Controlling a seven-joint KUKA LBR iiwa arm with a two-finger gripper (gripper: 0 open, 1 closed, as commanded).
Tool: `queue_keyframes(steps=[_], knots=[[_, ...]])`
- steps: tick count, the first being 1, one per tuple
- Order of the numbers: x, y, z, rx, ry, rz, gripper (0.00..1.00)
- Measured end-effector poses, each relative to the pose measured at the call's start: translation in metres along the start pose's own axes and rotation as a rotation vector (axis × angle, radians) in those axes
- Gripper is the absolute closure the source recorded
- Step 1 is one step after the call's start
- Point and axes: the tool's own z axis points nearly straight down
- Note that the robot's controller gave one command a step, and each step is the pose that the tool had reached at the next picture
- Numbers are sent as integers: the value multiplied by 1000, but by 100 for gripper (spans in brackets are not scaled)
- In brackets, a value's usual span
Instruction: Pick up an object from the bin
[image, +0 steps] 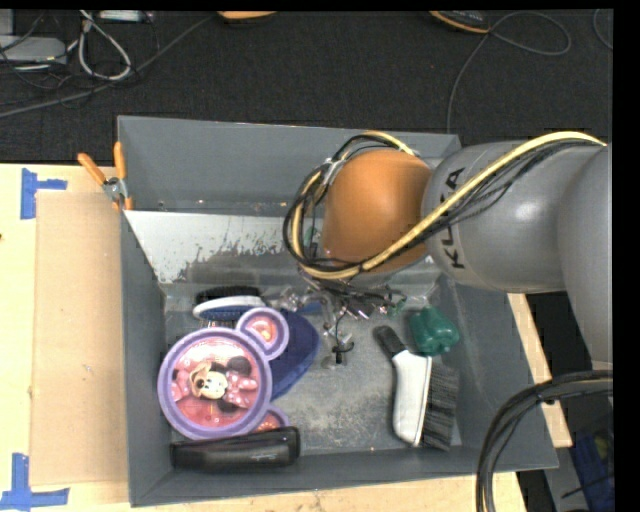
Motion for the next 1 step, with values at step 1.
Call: queue_keyframes(steps=[1], knots=[[-10, 7, 19, 4, -1, -41, 0]])
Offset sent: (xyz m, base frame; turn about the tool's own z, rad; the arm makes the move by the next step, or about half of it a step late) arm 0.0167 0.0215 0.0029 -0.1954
